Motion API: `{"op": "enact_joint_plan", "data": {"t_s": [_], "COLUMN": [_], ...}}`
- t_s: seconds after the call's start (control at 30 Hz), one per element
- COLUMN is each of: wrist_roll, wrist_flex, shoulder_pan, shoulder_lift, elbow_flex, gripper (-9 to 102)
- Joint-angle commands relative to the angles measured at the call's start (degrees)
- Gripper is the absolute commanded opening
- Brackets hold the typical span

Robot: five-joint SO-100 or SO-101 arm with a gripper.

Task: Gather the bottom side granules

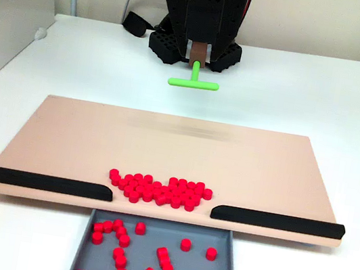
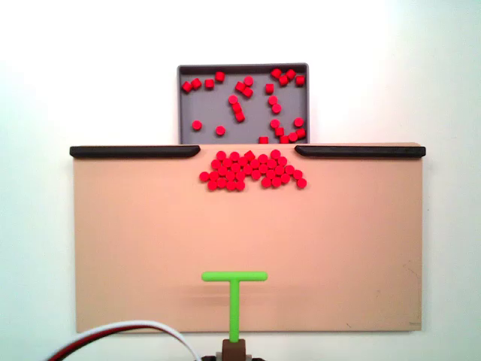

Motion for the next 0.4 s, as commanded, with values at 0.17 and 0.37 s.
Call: {"op": "enact_joint_plan", "data": {"t_s": [0.17, 0.37], "wrist_roll": [0.62, 0.79], "wrist_flex": [-0.26, -0.53], "shoulder_pan": [-1.67, -1.67], "shoulder_lift": [0.44, 0.44], "elbow_flex": [-1.23, -1.23], "gripper": [0, 0]}}
